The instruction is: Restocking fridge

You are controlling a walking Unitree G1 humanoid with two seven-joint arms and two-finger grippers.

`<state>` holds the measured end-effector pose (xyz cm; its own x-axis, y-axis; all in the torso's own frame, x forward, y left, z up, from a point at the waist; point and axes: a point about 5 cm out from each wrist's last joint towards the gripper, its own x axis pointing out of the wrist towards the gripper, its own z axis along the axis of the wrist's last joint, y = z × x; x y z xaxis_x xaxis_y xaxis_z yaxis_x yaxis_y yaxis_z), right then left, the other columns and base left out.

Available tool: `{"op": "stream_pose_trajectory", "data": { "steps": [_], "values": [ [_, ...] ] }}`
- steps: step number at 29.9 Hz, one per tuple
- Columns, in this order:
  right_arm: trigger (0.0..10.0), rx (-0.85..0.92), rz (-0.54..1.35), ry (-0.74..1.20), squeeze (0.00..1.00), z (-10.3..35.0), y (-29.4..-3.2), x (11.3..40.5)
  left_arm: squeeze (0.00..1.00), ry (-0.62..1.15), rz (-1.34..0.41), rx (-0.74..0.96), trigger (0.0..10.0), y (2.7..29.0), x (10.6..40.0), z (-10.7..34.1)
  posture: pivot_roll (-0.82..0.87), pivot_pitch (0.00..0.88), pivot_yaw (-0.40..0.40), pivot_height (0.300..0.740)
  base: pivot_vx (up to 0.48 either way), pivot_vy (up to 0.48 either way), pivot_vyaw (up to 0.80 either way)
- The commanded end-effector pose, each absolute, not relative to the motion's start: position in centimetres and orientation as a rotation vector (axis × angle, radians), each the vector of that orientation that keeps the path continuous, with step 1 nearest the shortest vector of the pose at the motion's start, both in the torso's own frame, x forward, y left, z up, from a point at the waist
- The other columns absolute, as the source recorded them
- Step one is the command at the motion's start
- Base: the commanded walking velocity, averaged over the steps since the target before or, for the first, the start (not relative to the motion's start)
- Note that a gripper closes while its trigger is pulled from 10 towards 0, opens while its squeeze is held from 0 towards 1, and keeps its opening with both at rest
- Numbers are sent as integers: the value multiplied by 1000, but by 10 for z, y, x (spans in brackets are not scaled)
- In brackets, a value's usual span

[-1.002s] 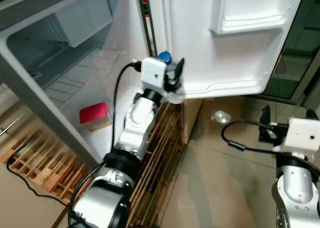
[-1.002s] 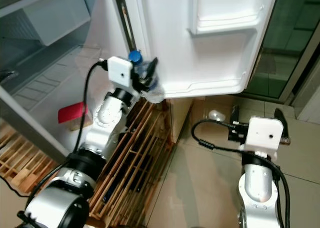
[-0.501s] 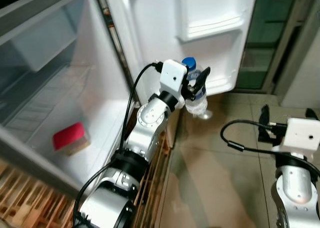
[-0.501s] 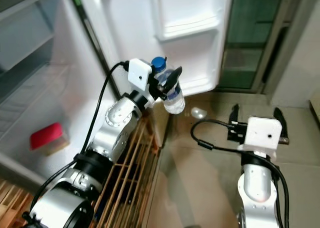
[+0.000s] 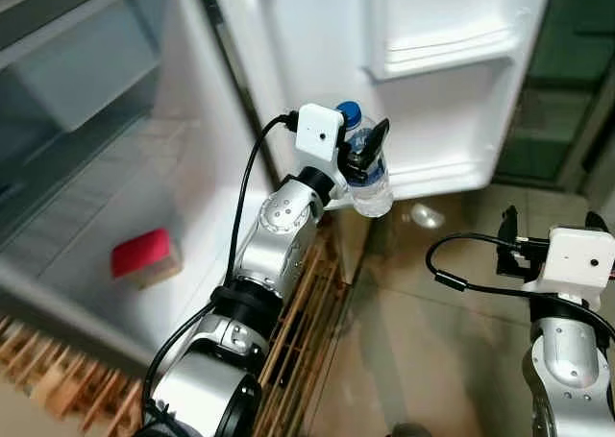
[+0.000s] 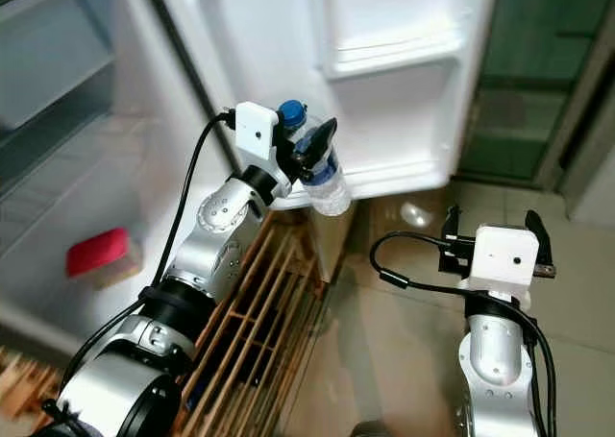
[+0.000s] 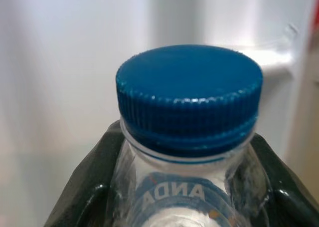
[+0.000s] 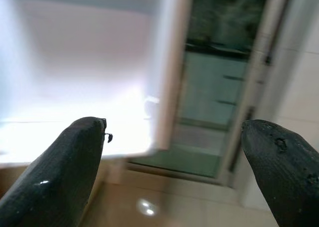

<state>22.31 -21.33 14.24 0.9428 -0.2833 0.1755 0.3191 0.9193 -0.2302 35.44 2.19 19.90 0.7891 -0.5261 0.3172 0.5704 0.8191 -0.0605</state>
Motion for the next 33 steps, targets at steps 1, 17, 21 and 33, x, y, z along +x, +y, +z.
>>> {"op": "stream_pose_trajectory", "data": {
  "steps": [1, 17, 21, 33],
  "values": [
    [10000, -243, -281, -149, 0, 143, -205, 226, 0, -358, -570, -167, 10000, 22, 360, 220, -236, 0, 158, 740, 0, 0, 0],
    [10000, -179, -180, -172, 0, 148, -184, 222, 0, -288, -645, -85, 10000, 19, 371, 220, -268, 0, 206, 740, 0, 0, 0],
    [10000, -165, -158, -206, 0, 167, -182, 213, 0, -163, -866, -27, 10000, 67, 325, 195, -237, 0, 184, 740, 0, 0, 0],
    [10000, -268, -151, -110, 0, 142, -208, 182, 0, -153, -404, 66, 10000, 153, 247, 137, -139, 0, 80, 740, 0, 0, 0]
  ]
}}
